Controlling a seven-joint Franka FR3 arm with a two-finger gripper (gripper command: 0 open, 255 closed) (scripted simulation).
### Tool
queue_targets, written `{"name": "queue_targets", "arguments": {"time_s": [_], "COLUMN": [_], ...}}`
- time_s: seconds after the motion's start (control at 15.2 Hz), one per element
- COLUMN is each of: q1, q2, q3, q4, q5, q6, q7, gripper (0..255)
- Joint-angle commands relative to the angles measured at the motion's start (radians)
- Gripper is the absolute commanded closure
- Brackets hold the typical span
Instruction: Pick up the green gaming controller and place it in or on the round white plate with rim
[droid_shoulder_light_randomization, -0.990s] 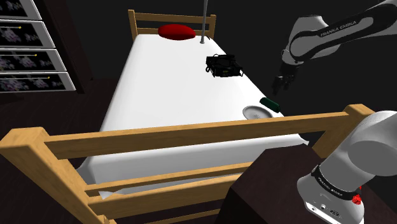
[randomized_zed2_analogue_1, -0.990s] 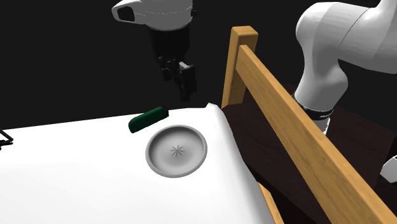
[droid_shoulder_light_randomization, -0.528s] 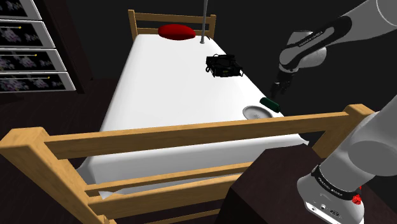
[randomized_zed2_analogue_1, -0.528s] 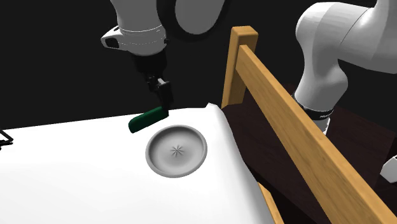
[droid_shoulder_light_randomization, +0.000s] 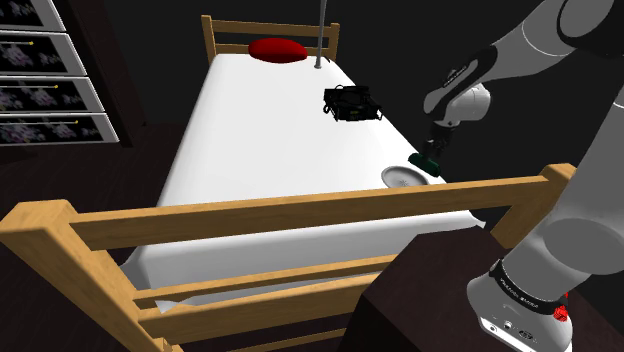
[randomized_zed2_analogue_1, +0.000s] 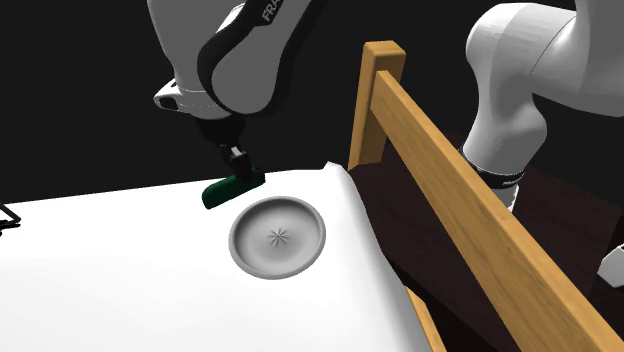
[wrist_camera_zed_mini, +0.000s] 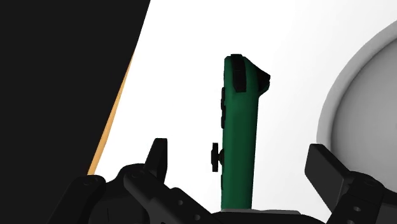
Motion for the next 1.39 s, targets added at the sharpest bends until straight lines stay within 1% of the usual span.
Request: {"name": "queue_targets", "arguments": {"time_s": [0.0, 0.26, 0.73, 0.79, 1.32], "q1": [-0.010, -0.029, -0.029, -0.029, -0.029], "q2": [0.027, 0.075, 0.075, 0.075, 0.075], "q3": [0.011, 0.034, 0.034, 0.034, 0.034], "q4": [-0.002, -0.002, -0.002, -0.002, -0.002], "q5": [0.026, 0.070, 0.069, 0.069, 0.069], "q6": [0.025, 0.067, 0.067, 0.067, 0.067], "q7": [-0.019, -0.050, -0.050, -0.050, -0.050], "gripper": [0, 0, 0, 255, 255]}}
